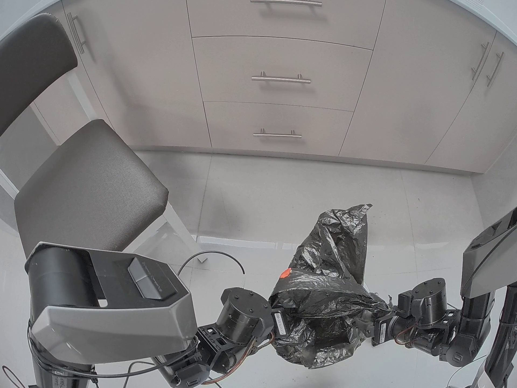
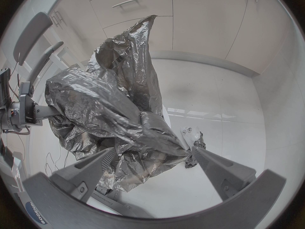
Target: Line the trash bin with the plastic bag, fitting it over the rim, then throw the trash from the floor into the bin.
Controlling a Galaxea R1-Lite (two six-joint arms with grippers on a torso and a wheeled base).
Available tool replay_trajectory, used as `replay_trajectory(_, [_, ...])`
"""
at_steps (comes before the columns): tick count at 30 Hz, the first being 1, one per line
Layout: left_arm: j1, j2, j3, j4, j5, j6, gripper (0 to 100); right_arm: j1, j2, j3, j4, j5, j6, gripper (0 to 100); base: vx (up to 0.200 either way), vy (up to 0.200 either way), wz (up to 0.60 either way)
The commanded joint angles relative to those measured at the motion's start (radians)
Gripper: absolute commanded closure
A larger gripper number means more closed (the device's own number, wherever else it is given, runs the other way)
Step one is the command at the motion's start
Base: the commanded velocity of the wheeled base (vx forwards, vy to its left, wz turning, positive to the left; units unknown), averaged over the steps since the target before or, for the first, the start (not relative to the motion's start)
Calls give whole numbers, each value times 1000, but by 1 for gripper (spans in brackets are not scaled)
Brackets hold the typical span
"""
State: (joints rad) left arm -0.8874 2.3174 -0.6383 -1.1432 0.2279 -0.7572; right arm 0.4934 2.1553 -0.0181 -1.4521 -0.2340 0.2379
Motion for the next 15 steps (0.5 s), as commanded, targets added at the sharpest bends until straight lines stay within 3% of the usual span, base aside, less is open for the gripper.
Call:
replay_trajectory(1, [-1,2,0,-1,1,-2,100,11,-97,17,22,9,-6,0,0,0,0])
replay_trajectory(4, [-1,2,0,-1,1,-2,100,19,-163,17,67,19,-8,0,0,0,0])
replay_trajectory(8, [-1,2,0,-1,1,-4,100,48,-356,6,205,99,0,0,0,0,0])
replay_trajectory(11, [-1,0,2,-1,1,-4,100,47,-427,-33,249,102,3,0,0,0,0])
replay_trajectory(15, [1,0,2,-1,1,-11,100,-29,-520,-293,513,98,8,0,0,0,0])
